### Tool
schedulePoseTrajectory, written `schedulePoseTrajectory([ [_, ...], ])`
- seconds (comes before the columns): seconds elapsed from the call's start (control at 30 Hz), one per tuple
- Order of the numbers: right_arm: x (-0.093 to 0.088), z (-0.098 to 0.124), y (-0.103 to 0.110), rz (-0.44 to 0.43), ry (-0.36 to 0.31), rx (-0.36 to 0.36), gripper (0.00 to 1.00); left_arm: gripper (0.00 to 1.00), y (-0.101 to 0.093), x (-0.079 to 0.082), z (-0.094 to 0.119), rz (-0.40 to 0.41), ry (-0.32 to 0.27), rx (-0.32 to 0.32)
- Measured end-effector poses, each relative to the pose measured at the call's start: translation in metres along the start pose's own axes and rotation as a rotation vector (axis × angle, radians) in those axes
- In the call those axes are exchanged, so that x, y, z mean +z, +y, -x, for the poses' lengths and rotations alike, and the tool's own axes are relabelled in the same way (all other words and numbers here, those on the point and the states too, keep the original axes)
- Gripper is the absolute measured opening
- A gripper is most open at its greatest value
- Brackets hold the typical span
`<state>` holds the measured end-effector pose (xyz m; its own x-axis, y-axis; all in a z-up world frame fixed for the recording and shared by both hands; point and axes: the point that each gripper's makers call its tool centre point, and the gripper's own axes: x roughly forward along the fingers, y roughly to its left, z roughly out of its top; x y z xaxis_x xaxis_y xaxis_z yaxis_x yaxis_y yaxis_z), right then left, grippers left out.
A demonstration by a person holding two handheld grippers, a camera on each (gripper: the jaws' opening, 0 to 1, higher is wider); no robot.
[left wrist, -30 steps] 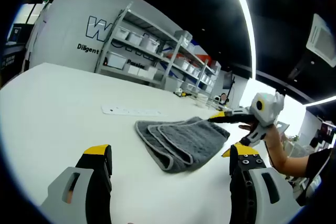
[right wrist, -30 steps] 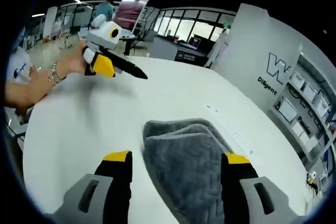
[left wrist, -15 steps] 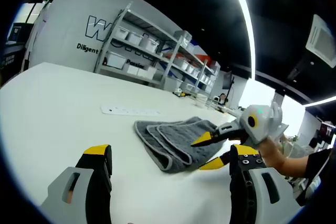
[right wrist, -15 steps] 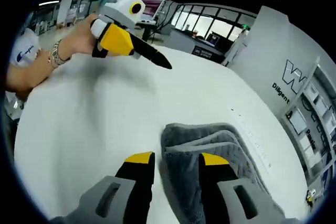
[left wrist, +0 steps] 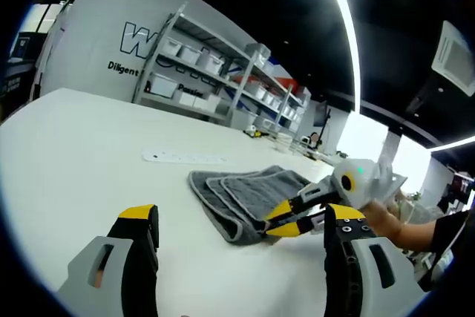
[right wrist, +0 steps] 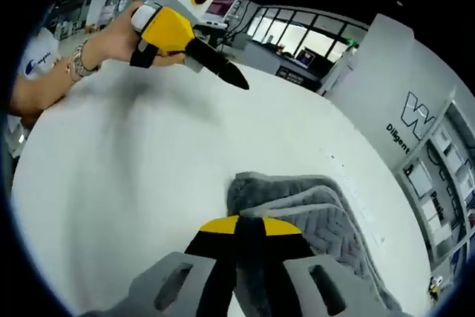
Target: Open the folded towel by lifting each exposed corner and separating the folded layers until the towel lies flat within the target outline without major curled edges
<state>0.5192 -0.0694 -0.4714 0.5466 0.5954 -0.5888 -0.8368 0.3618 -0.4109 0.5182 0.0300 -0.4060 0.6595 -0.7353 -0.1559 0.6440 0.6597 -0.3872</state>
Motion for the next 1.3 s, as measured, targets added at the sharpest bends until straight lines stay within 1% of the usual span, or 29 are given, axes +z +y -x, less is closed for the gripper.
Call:
schedulePoseTrajectory([
  [0.17,0.005,0.008,-0.008,0.000,-0.026,-0.034,0.02,0.91,0.003,0.000,-0.002,-0.005,0.009,0.005],
  [0.23,0.007,0.012,-0.010,0.003,-0.033,-0.046,0.02,0.91,0.000,-0.003,-0.001,-0.003,0.009,0.005],
  [0.33,0.010,0.019,-0.015,0.001,-0.044,-0.065,0.02,0.90,0.003,0.000,-0.001,-0.004,0.009,0.006],
  [0.37,0.010,0.021,-0.017,0.005,-0.043,-0.077,0.02,0.90,0.005,0.002,-0.002,-0.004,0.010,0.007],
  [0.5,0.012,0.032,-0.030,-0.011,-0.063,-0.118,0.02,0.90,-0.003,-0.005,-0.001,-0.003,0.011,0.006],
  [0.53,0.012,0.036,-0.034,-0.018,-0.069,-0.131,0.01,0.90,0.001,-0.002,-0.001,-0.003,0.011,0.006],
  [0.57,0.011,0.040,-0.038,-0.022,-0.073,-0.143,0.01,0.90,0.004,0.000,-0.002,-0.003,0.012,0.006],
  [0.63,0.010,0.046,-0.043,-0.024,-0.074,-0.159,0.01,0.90,0.003,-0.001,0.000,-0.004,0.013,0.008],
  [0.77,0.008,0.057,-0.051,-0.031,-0.078,-0.183,0.01,0.90,0.007,0.002,-0.001,-0.001,0.011,0.011],
  [0.97,0.009,0.077,-0.066,-0.039,-0.097,-0.231,0.01,0.90,-0.001,-0.008,-0.002,-0.015,0.028,0.013],
  [1.13,0.009,0.095,-0.078,-0.062,-0.122,-0.274,0.01,0.90,0.003,-0.006,-0.003,-0.010,0.032,0.014],
  [1.3,0.005,0.109,-0.089,-0.073,-0.123,-0.309,0.01,0.90,0.004,-0.006,-0.004,-0.013,0.038,0.010],
])
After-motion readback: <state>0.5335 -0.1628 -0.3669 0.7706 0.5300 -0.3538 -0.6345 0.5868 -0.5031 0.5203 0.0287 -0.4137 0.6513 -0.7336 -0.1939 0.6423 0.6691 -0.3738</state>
